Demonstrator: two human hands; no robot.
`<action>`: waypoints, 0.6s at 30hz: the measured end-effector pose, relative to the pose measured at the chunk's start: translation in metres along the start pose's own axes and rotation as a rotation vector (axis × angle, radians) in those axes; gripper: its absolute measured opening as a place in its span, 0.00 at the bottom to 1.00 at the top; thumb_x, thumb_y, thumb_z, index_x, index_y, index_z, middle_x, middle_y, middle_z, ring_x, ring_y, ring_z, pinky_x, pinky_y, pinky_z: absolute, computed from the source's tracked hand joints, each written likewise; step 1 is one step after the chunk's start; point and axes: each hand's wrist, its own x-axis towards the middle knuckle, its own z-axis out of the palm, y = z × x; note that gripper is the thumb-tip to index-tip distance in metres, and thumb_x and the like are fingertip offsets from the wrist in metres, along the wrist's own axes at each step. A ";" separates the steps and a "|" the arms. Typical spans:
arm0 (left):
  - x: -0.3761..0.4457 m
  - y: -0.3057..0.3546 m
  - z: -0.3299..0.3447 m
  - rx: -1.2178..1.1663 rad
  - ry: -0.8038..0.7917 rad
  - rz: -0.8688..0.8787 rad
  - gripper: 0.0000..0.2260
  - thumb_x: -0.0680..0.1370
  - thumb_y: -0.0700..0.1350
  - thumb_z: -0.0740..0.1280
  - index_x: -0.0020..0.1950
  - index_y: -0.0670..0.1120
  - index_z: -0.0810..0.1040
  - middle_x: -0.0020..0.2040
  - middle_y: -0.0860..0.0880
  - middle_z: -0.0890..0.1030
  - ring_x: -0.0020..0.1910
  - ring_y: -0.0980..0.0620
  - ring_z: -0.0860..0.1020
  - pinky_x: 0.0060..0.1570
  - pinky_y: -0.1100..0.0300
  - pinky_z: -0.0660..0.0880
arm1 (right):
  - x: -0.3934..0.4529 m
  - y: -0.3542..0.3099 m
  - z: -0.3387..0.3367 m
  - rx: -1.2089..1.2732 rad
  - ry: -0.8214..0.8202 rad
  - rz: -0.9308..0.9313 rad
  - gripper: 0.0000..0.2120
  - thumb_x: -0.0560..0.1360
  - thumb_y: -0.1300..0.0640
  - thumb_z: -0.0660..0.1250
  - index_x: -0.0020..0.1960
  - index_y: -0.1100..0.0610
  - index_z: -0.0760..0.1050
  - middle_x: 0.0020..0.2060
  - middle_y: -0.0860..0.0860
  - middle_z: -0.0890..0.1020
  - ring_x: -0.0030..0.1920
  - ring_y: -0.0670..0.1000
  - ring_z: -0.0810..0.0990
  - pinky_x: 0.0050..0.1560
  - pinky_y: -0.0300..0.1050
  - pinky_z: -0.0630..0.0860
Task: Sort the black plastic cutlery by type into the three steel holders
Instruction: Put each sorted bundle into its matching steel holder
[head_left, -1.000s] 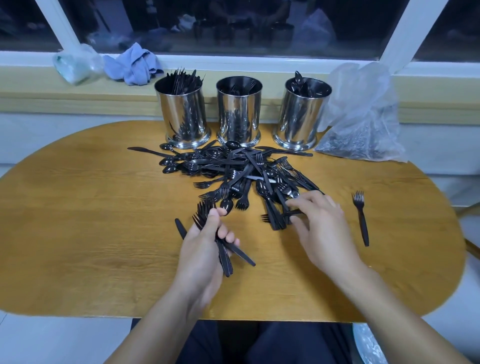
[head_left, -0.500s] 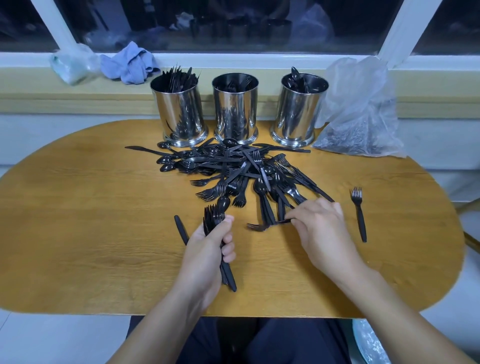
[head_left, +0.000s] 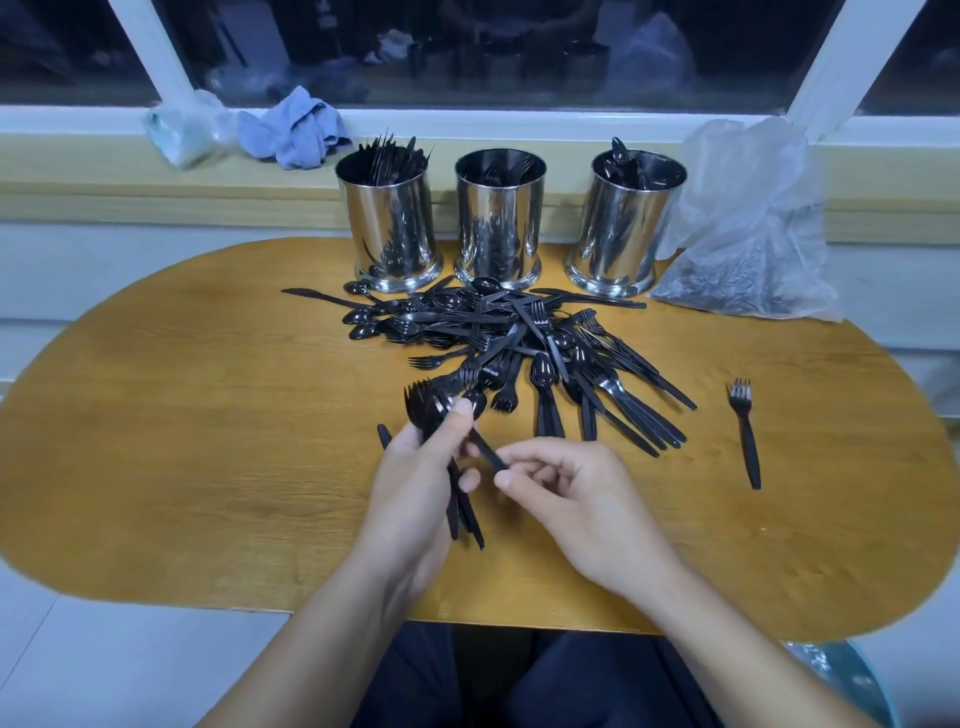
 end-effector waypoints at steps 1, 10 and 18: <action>0.001 0.006 -0.004 -0.011 0.021 0.006 0.12 0.84 0.56 0.75 0.57 0.48 0.84 0.47 0.48 0.81 0.41 0.53 0.76 0.45 0.57 0.73 | 0.002 -0.001 0.002 -0.013 0.014 -0.010 0.04 0.82 0.50 0.74 0.54 0.44 0.88 0.41 0.46 0.85 0.41 0.46 0.81 0.46 0.43 0.80; 0.028 0.043 -0.079 -0.285 0.131 0.015 0.11 0.87 0.49 0.71 0.61 0.43 0.77 0.46 0.46 0.78 0.42 0.49 0.78 0.44 0.56 0.81 | 0.019 -0.005 0.051 -0.386 0.013 -0.095 0.13 0.81 0.37 0.71 0.55 0.45 0.86 0.42 0.39 0.81 0.42 0.43 0.79 0.44 0.41 0.78; 0.030 0.033 -0.106 0.048 0.141 0.040 0.09 0.84 0.47 0.74 0.59 0.45 0.78 0.38 0.53 0.71 0.33 0.56 0.68 0.28 0.64 0.66 | 0.022 -0.027 0.094 -0.871 -0.049 -0.069 0.25 0.77 0.25 0.65 0.56 0.46 0.76 0.48 0.43 0.80 0.48 0.50 0.81 0.50 0.50 0.79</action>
